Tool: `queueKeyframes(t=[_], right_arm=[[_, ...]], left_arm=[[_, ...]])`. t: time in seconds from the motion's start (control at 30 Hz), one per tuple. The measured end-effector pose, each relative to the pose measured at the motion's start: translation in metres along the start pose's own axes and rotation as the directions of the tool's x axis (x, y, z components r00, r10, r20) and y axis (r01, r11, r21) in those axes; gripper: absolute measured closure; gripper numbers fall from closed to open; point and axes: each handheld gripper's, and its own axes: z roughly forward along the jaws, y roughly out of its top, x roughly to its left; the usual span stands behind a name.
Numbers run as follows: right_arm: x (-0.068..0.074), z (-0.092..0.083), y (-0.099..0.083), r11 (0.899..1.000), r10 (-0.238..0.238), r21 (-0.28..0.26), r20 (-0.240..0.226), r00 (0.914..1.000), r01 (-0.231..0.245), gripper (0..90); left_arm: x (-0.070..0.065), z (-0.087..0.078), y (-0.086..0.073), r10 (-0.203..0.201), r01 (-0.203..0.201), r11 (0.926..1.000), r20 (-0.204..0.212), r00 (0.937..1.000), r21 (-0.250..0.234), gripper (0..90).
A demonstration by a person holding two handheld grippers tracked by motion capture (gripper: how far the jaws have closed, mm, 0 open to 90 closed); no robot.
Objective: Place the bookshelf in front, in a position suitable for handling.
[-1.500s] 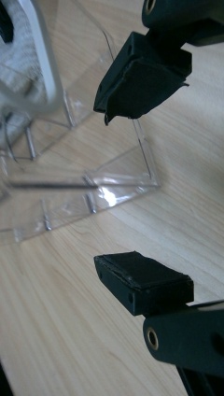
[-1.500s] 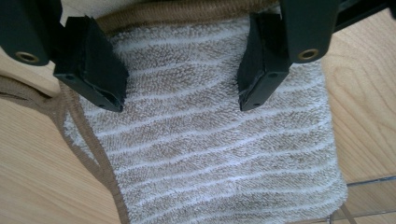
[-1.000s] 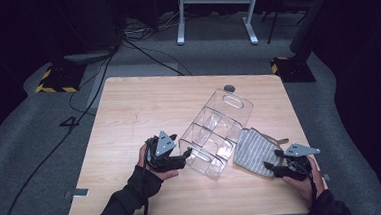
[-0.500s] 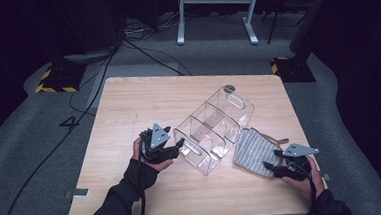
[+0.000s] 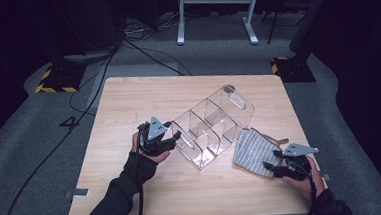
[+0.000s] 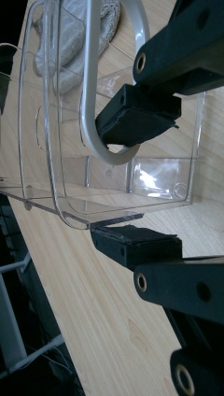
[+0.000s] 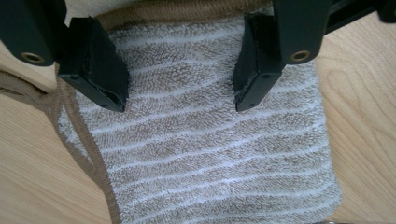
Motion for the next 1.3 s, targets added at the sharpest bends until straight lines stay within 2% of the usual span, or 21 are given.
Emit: queueKeyframes(t=[0.07, 0.17, 0.27, 0.3, 0.33, 0.4, 0.63, 0.8, 0.97, 1.1, 1.3], right_arm=[[0.0, 0.0, 0.0, 1.0, -0.001, 0.0, 0.001, 1.0, 0.001, 36.1], [0.0, 0.0, 0.0, 1.0, -0.002, 0.002, 0.004, 1.0, 0.002, 36.1], [0.0, 0.0, 0.001, 1.0, -0.001, 0.003, 0.003, 1.0, 0.001, 36.1], [0.0, 0.0, 0.001, 1.0, -0.003, 0.003, 0.003, 1.0, 0.003, 36.1], [0.0, 0.0, 0.0, 1.0, -0.002, 0.003, 0.003, 1.0, 0.002, 36.1], [0.001, 0.0, 0.0, 1.0, -0.003, 0.003, 0.005, 1.0, 0.003, 36.1], [0.001, 0.0, 0.0, 1.0, -0.005, 0.003, 0.004, 1.0, 0.005, 36.3], [0.002, -0.001, -0.001, 1.0, -0.007, 0.005, -0.002, 1.0, 0.007, 36.6], [0.002, -0.001, -0.001, 1.0, -0.009, 0.003, -0.01, 0.9999, 0.009, 36.6], [0.001, -0.002, -0.002, 1.0, -0.014, 0.003, -0.009, 0.9999, 0.014, 36.3], [-0.001, -0.001, -0.001, 1.0, 0.004, 0.011, 0.004, 1.0, -0.004, 33.6]], left_arm=[[0.002, 0.003, 0.0, -0.019, 0.019, 0.9998, 0.01, 0.9998, -0.002, 39.3], [0.002, 0.008, 0.0, -0.013, 0.013, 0.9999, 0.016, 0.9998, -0.011, 38.9], [0.001, 0.013, 0.0, 0.0, 0.0, 0.9999, 0.003, 1.0, -0.012, 39.5], [0.002, 0.015, 0.0, -0.003, 0.003, 0.9999, 0.025, 0.9997, -0.016, 41.0], [0.002, 0.017, -0.001, -0.004, 0.004, 0.9998, 0.03, 0.9996, -0.017, 45.4], [0.002, 0.019, 0.0, 0.011, -0.011, 0.9998, 0.029, 0.9995, -0.019, 46.9], [0.008, 0.018, 0.0, 0.014, -0.014, 0.9998, 0.069, 0.9975, -0.014, 47.2], [0.018, 0.01, -0.003, 0.027, -0.027, 0.9996, 0.103, 0.9943, -0.009, 47.2], [0.029, -0.002, -0.007, 0.048, -0.048, 0.9988, 0.153, 0.9871, 0.002, 47.2], [0.036, -0.012, -0.011, 0.062, -0.064, 0.9979, 0.159, 0.9853, 0.007, 47.1], [0.044, -0.026, -0.018, 0.074, -0.077, 0.9969, 0.178, 0.9813, 0.014, 47.0]])
